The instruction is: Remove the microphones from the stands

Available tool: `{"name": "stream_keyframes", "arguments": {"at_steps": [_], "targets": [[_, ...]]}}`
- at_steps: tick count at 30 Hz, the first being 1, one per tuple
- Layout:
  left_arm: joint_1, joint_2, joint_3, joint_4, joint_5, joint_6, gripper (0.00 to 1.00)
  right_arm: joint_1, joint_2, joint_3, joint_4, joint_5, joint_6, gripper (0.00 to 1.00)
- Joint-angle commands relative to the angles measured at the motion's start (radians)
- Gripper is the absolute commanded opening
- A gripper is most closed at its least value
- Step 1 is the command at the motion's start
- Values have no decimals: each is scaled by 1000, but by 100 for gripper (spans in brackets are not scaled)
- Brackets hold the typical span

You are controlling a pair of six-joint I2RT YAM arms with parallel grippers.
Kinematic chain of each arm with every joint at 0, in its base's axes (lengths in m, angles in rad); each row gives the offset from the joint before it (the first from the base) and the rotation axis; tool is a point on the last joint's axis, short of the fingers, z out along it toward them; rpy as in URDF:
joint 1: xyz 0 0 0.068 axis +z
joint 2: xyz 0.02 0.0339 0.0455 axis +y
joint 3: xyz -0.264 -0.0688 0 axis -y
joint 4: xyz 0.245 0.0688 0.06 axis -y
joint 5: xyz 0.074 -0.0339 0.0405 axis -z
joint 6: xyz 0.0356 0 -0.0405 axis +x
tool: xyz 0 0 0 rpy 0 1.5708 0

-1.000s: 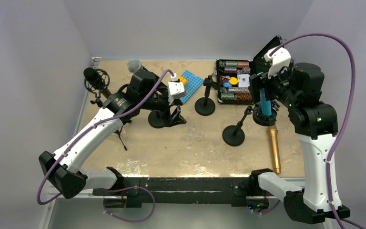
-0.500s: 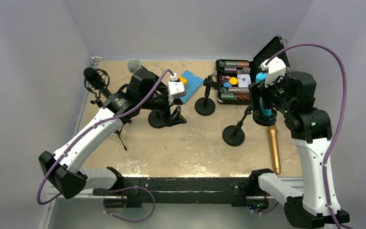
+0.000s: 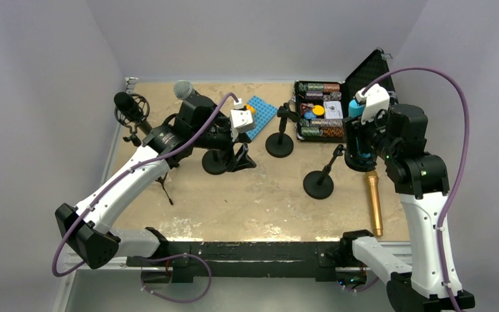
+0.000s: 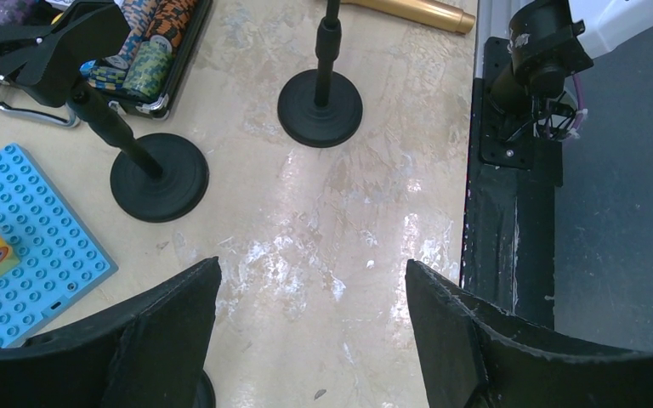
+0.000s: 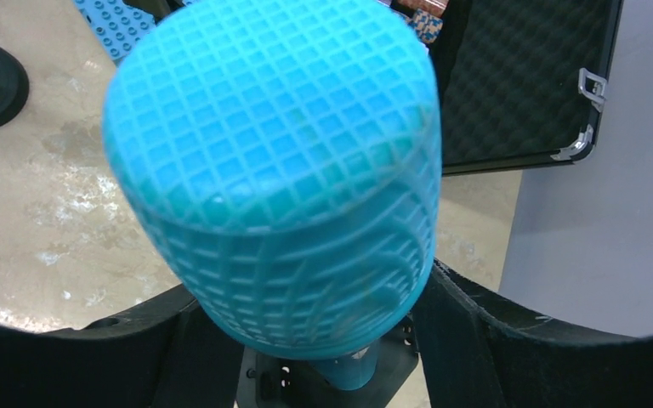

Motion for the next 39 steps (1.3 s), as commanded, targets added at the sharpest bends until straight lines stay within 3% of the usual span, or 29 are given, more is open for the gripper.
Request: {"name": "stream_keyframes", "arguments": {"at_steps": [1, 3, 5, 11, 18, 22, 25, 28, 35, 39], "targets": [[4, -3, 34, 34, 38, -14, 84, -9, -14, 6, 47, 7, 9, 64], [5, -4, 31, 34, 38, -12, 84, -11, -11, 17, 41, 3, 0, 58], [5, -4, 31, 35, 38, -12, 84, -11, -8, 32, 39, -10, -19, 46], [5, -13, 34, 29, 33, -6, 84, -11, 20, 173, 38, -16, -44, 0], [4, -25, 22, 36, 42, -23, 84, -11, 48, 466, 121, 11, -14, 0], [5, -11, 28, 49, 46, -32, 84, -11, 120, 563, 133, 159, -87, 0], [4, -9, 34, 54, 50, -39, 84, -20, 153, 497, 89, 244, -216, 0], [5, -17, 35, 51, 48, -42, 84, -115, 183, 463, 3, 168, -217, 0], [5, -35, 29, 35, 35, -27, 84, -394, 219, 253, -20, 44, -258, 0], [4, -36, 27, 38, 31, -26, 84, -469, 219, 77, -20, 39, -354, 0]]}}
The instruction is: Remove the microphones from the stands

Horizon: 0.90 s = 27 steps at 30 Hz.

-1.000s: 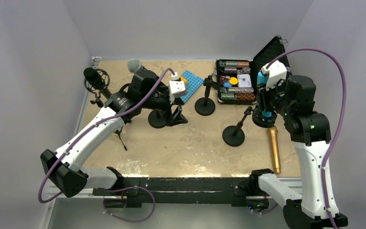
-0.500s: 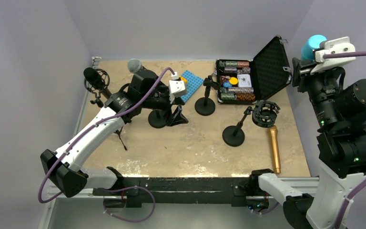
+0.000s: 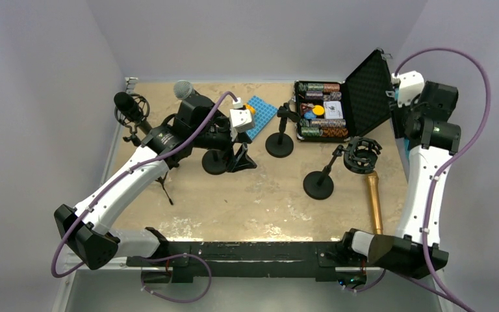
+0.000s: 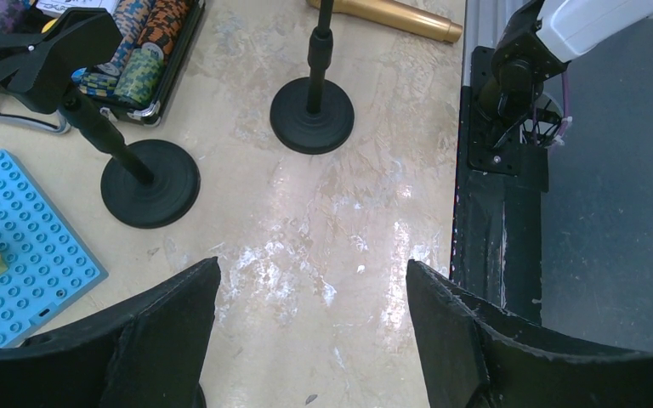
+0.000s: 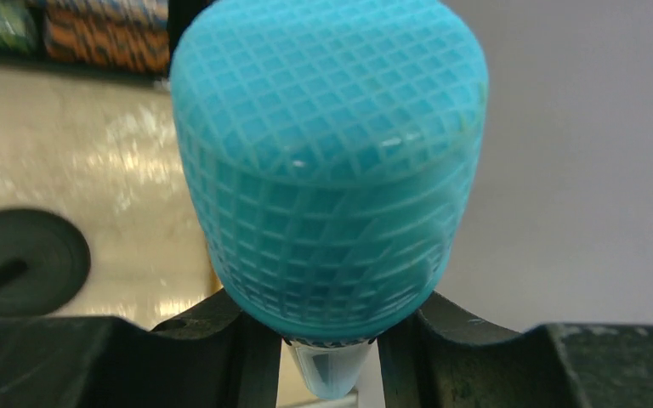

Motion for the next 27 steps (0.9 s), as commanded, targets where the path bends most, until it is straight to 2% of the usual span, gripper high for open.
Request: {"name": "stream_keyframes", "arguments": {"at_steps": [1, 5, 10, 17, 27], "targets": [[5, -30, 27, 30, 8, -4, 84, -71, -46, -151, -14, -44, -125, 0], [5, -21, 35, 31, 11, -7, 84, -145, -40, -362, 29, -42, -179, 0], [5, -16, 52, 28, 3, -4, 85, -210, 17, -534, 149, -9, -244, 0], [5, -22, 55, 2, -9, 7, 85, -253, 160, -591, 212, 3, -201, 0], [4, -31, 60, -19, -19, 16, 85, -272, 253, -633, 246, -11, -152, 0]]}}
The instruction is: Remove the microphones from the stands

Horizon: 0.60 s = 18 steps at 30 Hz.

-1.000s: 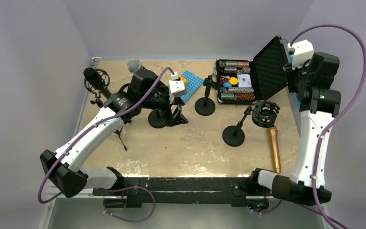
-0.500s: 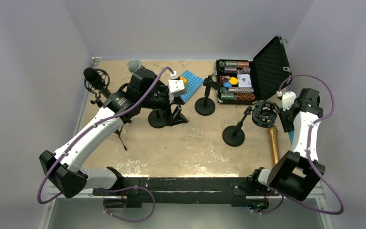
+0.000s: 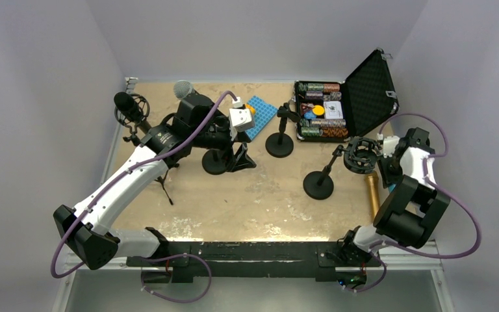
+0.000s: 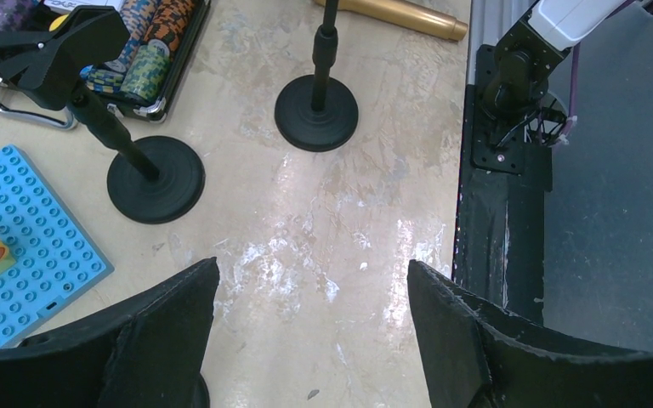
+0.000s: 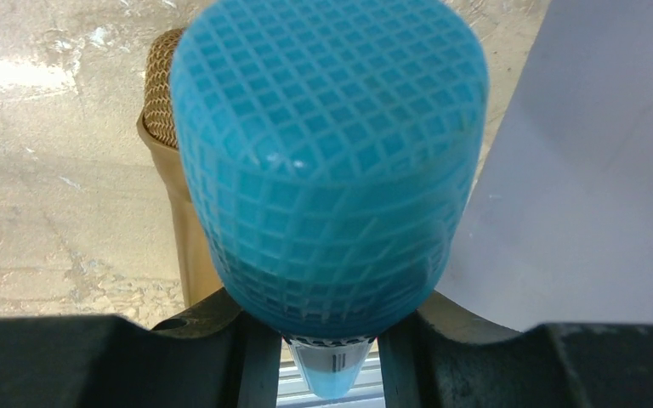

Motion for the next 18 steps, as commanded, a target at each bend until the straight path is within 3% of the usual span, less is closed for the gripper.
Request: {"name": "stream_keyframes", "arguments": {"at_steps": [1, 11, 18], "targets": [[5, -30, 43, -1, -7, 9, 85, -17, 16, -12, 58, 5, 25, 0], [4, -15, 60, 3, 7, -11, 86, -44, 88, -88, 100, 9, 38, 7], [4, -19, 51, 5, 2, -12, 86, -45, 122, -90, 87, 3, 62, 26]]}}
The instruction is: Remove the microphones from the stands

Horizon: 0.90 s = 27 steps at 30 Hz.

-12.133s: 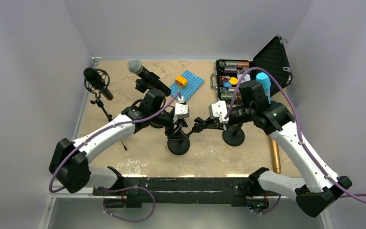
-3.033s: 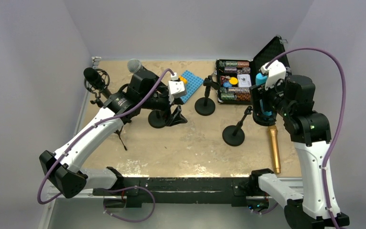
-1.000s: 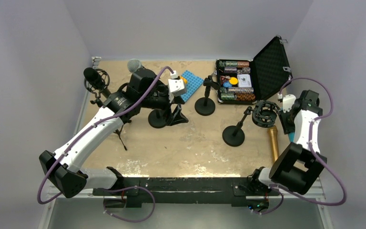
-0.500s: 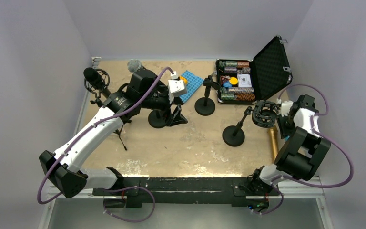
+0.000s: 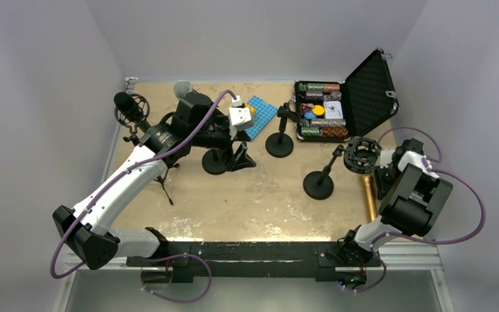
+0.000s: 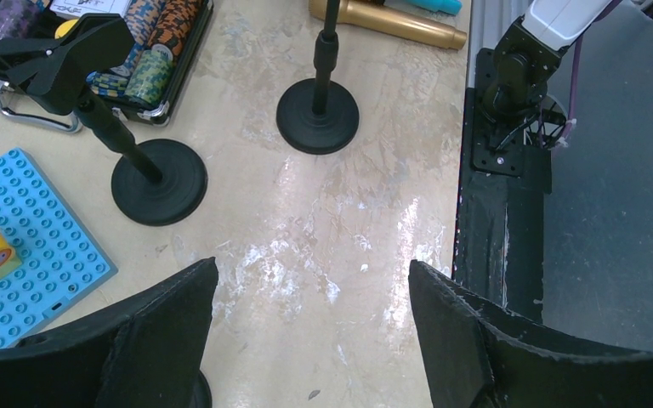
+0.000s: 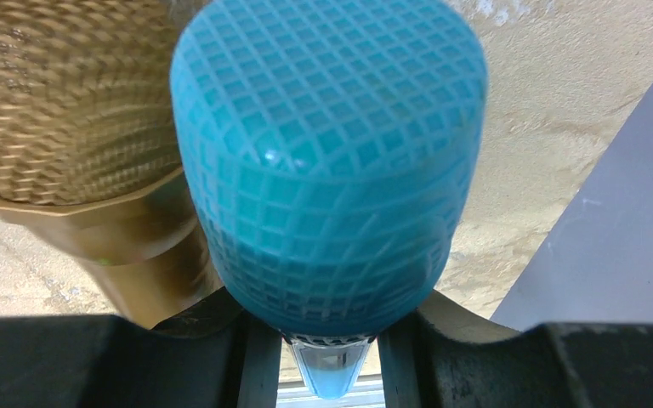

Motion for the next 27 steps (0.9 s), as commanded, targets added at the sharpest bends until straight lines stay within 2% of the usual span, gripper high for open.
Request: {"name": "stream_keyframes", "arguments": {"at_steps": [1, 4, 12, 15, 27], "targets": [[4, -19, 34, 20, 7, -11, 87, -8, 8, 6, 13, 2, 30, 30], [4, -21, 33, 20, 4, -7, 87, -11, 18, 12, 11, 6, 38, 39], [5, -31, 14, 29, 1, -7, 86, -14, 15, 8, 1, 16, 48, 51], [5, -34, 10, 33, 6, -14, 87, -16, 3, 0, 1, 16, 53, 61], [4, -35, 4, 41, 13, -24, 87, -19, -43, -1, -27, 8, 59, 63]]}}
